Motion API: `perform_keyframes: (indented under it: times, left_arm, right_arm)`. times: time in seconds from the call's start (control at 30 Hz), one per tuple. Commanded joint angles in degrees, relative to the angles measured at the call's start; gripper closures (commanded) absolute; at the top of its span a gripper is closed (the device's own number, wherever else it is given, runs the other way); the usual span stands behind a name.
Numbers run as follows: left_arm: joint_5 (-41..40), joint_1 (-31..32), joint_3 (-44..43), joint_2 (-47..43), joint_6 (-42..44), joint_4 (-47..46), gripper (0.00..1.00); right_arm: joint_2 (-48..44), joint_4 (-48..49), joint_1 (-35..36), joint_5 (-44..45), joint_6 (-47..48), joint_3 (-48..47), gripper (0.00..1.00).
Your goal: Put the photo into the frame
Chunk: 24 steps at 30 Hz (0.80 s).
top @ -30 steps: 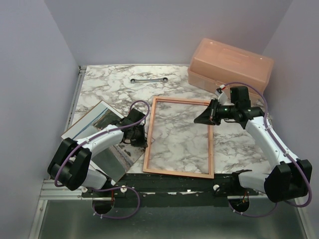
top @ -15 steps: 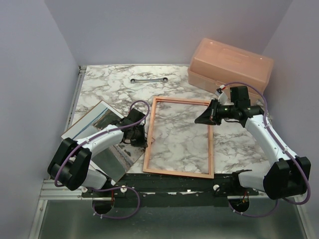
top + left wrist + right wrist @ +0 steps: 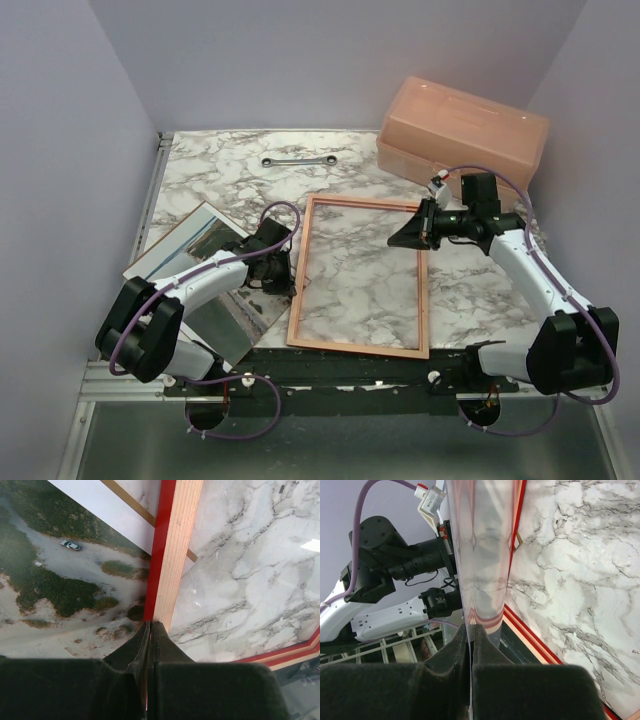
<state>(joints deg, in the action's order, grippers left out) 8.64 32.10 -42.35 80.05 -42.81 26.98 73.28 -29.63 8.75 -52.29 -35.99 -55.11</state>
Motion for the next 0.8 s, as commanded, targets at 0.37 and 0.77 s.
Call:
perform_keyframes:
  times: [0.37,0.77]
  left_arm:
    - [-7.34,-0.15,2.75,3.09,1.86,3.96,0.98]
    - [-8.18,-0.15,2.23,3.27,2.03,4.75,0.98]
  right_arm:
    - [0.99,-4.21,0.39,-0.47,0.01,-0.02,1.00]
    - [-0.22,-7.40,0.30,-0.75,0.76,-0.35,1.00]
